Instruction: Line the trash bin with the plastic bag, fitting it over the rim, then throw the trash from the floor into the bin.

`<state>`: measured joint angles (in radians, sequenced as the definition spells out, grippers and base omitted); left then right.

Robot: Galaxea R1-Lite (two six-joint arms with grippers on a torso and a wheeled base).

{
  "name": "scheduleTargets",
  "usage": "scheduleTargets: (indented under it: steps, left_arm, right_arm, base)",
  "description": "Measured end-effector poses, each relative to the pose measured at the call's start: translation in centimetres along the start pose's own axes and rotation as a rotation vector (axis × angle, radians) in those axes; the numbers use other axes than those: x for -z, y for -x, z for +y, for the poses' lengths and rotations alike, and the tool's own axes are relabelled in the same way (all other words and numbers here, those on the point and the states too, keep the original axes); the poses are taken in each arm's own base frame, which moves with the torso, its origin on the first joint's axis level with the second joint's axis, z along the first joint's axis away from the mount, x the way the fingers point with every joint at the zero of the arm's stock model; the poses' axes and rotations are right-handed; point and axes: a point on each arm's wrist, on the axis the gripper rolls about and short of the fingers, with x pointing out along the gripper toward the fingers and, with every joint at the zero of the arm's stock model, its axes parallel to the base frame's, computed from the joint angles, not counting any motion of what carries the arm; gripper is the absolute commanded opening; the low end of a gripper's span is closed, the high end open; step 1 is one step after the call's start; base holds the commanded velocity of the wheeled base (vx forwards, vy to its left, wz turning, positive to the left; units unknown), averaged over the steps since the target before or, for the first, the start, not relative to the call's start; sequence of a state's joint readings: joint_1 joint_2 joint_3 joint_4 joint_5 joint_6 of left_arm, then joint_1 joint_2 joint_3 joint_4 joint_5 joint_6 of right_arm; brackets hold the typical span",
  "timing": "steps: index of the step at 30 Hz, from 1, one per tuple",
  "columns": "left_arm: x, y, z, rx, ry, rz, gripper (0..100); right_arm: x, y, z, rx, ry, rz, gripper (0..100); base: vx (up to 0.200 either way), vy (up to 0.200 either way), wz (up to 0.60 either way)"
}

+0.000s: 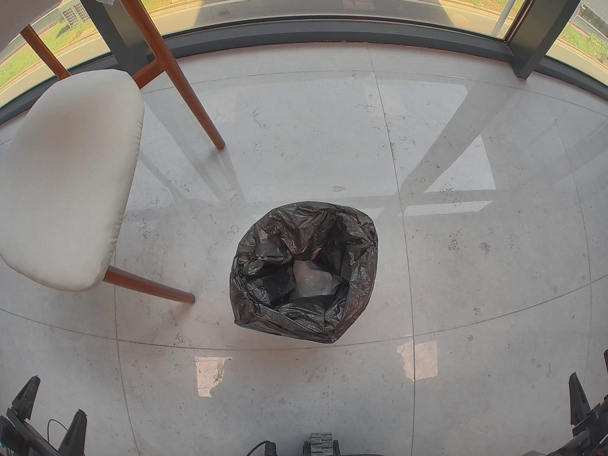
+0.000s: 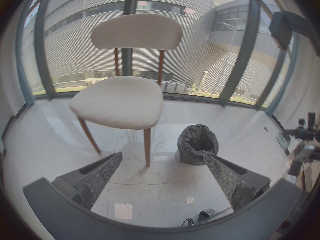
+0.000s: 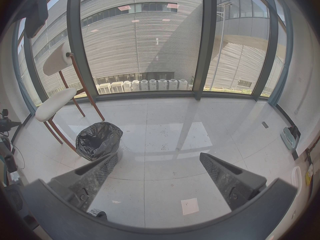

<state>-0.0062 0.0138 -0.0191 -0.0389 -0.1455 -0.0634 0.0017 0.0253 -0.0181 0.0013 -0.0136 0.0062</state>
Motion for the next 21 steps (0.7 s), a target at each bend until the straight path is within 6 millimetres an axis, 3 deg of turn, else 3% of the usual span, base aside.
scheduleTargets:
  steps: [5,13,21]
  left_arm:
    - [0.12,0.02,-0.09,0.038,-0.066,0.005,100]
    - [0.51,0.07,0.39,-0.169,-0.068,0.04,100]
    - [0.63,0.06,0.3,-0.127,-0.065,0.052,100]
  right_arm:
    - [0.03,0.07,0.02,-0.005,0.005,-0.01,100]
    - [0.03,0.1,0.02,-0.009,0.007,-0.013,100]
    - [0.04,0.1,0.03,-0.01,0.01,-0.013,100]
  base:
    - [0.0,0.0,0.0]
    - [0.0,0.0,0.0]
    - [0.0,0.0,0.0]
